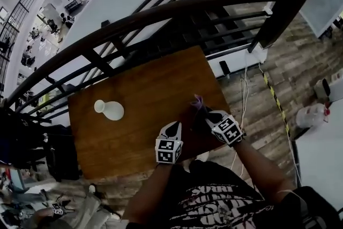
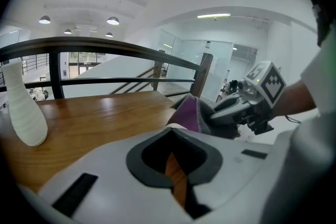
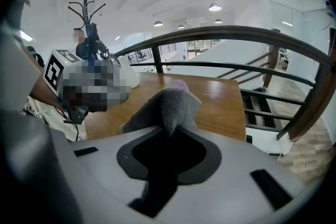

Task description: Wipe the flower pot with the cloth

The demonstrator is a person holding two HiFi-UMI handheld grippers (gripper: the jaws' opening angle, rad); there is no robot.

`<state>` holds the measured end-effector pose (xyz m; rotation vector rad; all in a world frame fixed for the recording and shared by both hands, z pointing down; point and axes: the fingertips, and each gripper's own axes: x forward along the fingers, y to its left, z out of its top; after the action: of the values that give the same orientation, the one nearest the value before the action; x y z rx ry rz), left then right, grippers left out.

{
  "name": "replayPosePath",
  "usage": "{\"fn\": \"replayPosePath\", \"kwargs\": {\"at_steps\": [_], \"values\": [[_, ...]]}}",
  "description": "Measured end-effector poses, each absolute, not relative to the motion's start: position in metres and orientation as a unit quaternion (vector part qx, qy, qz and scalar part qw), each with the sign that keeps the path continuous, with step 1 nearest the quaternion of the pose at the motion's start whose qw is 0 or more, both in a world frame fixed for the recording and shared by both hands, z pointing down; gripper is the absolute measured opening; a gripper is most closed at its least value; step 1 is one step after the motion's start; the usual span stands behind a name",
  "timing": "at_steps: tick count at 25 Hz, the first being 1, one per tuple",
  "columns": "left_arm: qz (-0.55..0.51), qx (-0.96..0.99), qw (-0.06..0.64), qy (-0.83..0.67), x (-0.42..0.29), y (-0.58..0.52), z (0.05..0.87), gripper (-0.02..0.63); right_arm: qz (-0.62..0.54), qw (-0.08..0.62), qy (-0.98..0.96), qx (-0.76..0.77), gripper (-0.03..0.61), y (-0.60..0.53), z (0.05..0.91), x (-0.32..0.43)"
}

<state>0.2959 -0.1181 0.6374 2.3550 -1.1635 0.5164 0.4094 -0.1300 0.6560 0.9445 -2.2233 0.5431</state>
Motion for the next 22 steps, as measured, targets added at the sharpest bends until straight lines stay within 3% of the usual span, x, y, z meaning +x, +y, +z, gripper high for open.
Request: {"fn": "replayPosePath", "kwargs": {"at_steps": [4, 7, 10, 18, 22], "values": [[0.201, 0.848, 0.245, -0.424, 0.296, -0.113, 0.656, -0.002, 0.219, 0.342, -0.838, 0.366, 0.052, -0.130, 0.686, 0.417], [0.208, 0.841, 0.251, -0.432, 0.282, -0.109, 0.660, -0.002, 0.233, 0.325, -0.841, 0.365, 0.157, -0.130, 0.687, 0.411], [0.204, 0.835, 0.251, -0.445, 0.264, -0.103, 0.652, -0.002, 0.228, 0.320, -0.848, 0.355, 0.189, -0.123, 0.679, 0.405], [0.162, 0.801, 0.242, -0.524, 0.196, -0.080, 0.613, -0.002, 0.189, 0.227, -0.898, 0.328, 0.186, -0.099, 0.610, 0.366], [0.124, 0.783, 0.189, -0.579, 0.166, -0.072, 0.573, -0.002, 0.141, 0.168, -0.917, 0.334, 0.071, -0.100, 0.566, 0.336]]}}
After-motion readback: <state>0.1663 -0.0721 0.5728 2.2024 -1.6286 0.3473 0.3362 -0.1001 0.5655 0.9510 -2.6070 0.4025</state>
